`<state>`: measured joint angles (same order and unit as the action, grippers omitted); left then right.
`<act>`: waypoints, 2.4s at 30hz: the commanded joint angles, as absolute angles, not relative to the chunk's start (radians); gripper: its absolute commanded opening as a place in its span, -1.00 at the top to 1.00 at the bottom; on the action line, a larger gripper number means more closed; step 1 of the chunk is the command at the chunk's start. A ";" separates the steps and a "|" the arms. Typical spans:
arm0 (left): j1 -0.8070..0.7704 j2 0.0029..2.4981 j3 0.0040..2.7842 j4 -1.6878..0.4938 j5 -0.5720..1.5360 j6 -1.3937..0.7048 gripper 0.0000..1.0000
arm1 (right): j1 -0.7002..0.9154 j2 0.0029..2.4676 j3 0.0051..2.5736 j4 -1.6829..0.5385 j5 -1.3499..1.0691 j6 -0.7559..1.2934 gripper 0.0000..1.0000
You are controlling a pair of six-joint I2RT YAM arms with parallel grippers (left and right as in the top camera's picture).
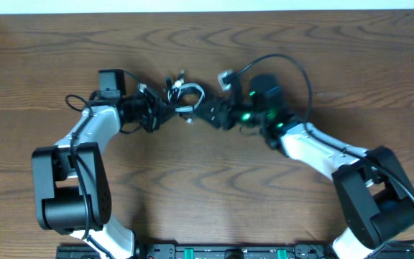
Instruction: Untangle cables
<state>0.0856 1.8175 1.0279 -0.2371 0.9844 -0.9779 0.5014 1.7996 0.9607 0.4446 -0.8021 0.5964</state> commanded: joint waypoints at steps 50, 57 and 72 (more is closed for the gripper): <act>0.144 1.801 1.031 -0.170 1.420 -1.643 0.85 | 0.585 1.769 0.967 0.614 -0.471 0.947 0.26; 0.144 1.801 1.031 -0.170 1.366 -1.644 0.85 | 0.616 1.769 0.967 0.614 -0.364 0.972 0.23; 0.144 1.801 1.031 -0.170 1.349 -1.643 0.85 | 0.625 1.769 0.967 0.596 -0.357 1.055 0.29</act>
<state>0.1448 1.8175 1.0279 -0.1734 1.3361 -1.6459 0.6174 1.7832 0.9611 0.5930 -0.3767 1.0126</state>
